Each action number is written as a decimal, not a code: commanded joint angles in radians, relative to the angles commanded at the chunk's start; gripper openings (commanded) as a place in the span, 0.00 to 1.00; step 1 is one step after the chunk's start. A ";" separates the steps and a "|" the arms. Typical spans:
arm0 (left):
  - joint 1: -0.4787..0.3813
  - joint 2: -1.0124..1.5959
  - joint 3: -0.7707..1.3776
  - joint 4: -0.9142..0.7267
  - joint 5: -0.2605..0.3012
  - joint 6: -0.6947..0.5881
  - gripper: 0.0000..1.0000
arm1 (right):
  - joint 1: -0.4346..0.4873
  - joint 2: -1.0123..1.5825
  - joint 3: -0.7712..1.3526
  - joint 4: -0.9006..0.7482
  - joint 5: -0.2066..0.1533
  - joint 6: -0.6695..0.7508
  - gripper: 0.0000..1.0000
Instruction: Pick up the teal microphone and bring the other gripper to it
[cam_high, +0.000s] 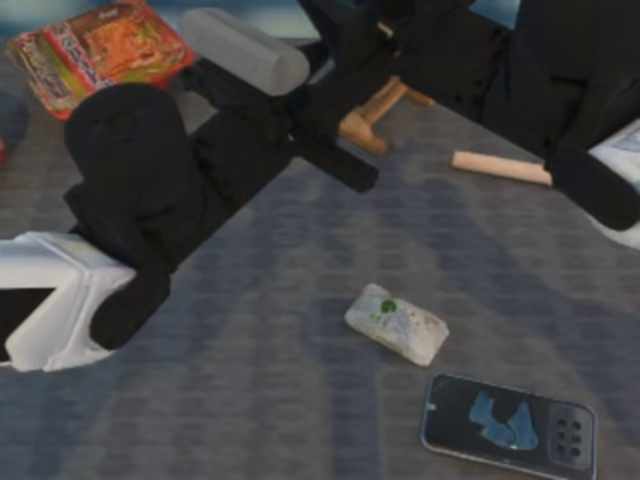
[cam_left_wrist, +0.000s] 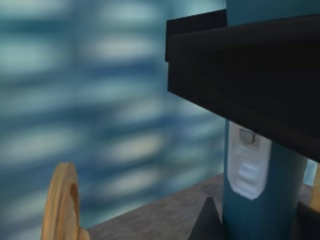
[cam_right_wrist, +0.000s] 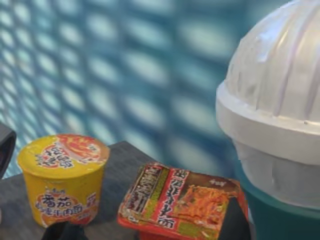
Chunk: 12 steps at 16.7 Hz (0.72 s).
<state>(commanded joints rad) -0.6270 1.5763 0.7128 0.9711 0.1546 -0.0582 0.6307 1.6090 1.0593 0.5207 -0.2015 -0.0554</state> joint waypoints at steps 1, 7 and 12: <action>0.000 0.000 0.000 0.000 0.000 0.000 0.60 | 0.000 0.000 0.000 0.000 0.000 0.000 0.00; 0.000 0.000 0.000 0.000 0.000 0.000 1.00 | 0.000 0.000 0.000 0.000 0.000 0.000 0.00; 0.000 0.000 0.000 0.000 0.000 0.000 1.00 | 0.000 0.000 0.000 0.000 0.000 0.000 0.00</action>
<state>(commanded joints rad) -0.6270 1.5763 0.7128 0.9711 0.1546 -0.0582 0.6307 1.6090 1.0593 0.5207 -0.2015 -0.0554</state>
